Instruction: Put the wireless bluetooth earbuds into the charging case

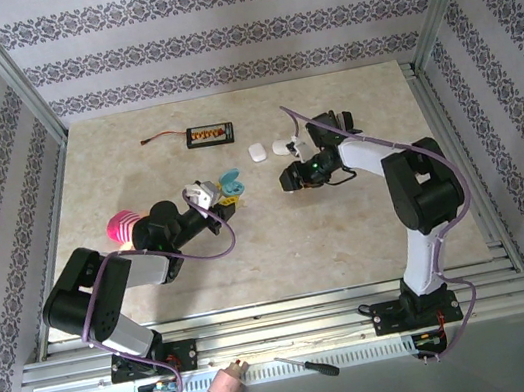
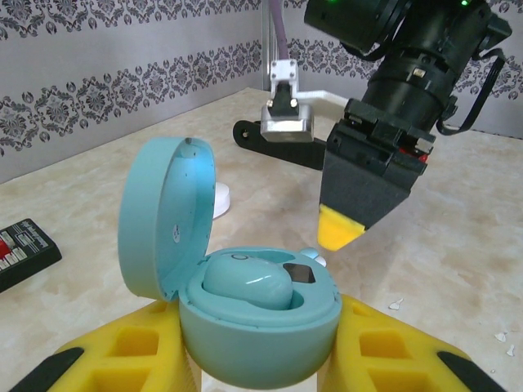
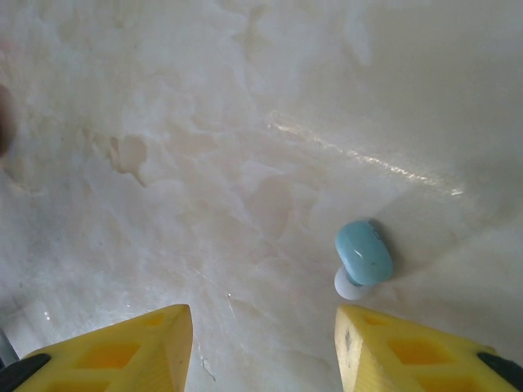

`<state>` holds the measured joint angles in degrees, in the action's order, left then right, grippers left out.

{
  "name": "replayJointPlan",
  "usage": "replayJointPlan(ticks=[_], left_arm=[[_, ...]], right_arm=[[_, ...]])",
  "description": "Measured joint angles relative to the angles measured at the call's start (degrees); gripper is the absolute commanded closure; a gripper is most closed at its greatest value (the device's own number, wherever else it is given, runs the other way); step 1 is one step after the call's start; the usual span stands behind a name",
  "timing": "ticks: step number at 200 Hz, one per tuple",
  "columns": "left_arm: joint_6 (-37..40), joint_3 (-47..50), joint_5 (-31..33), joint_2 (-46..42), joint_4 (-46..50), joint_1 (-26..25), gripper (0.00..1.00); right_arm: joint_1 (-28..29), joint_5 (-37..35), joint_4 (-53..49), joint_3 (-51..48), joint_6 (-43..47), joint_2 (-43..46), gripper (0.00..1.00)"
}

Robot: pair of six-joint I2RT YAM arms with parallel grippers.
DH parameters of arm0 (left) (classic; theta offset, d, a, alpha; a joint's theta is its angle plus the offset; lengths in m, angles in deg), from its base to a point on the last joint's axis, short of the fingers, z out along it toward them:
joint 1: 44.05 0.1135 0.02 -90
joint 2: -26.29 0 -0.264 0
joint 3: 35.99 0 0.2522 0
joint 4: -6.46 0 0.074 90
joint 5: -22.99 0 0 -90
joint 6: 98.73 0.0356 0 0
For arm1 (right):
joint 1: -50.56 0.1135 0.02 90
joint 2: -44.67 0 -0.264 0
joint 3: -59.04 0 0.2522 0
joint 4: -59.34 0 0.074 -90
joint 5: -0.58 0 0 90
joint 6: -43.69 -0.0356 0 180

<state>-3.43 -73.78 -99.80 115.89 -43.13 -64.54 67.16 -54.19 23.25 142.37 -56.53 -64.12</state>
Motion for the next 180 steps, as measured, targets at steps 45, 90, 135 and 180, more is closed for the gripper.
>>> replayJointPlan(ticks=[45, 90, 135, 180], left_arm=[[0.0, 0.0, 0.0, 0.0, 0.0, 0.0, 0.71], [0.0, 0.0, -0.1, 0.0, 0.0, 0.0, 0.71], [0.0, 0.0, -0.2, -0.6, 0.0, 0.0, 0.71], [0.0, 0.0, -0.2, -0.7, 0.0, 0.0, 0.72]], right_arm=[[-0.9, -1.9, -0.5, 2.1, 0.2, 0.0, 0.51], [-1.5, -1.0, -0.3, 7.9, 0.4, -6.0, 0.52], [-1.5, 1.4, -0.9, 8.2, 1.0, -9.9, 0.54], [-1.5, 2.4, -1.0, 8.0, 1.3, -10.1, 0.58]])
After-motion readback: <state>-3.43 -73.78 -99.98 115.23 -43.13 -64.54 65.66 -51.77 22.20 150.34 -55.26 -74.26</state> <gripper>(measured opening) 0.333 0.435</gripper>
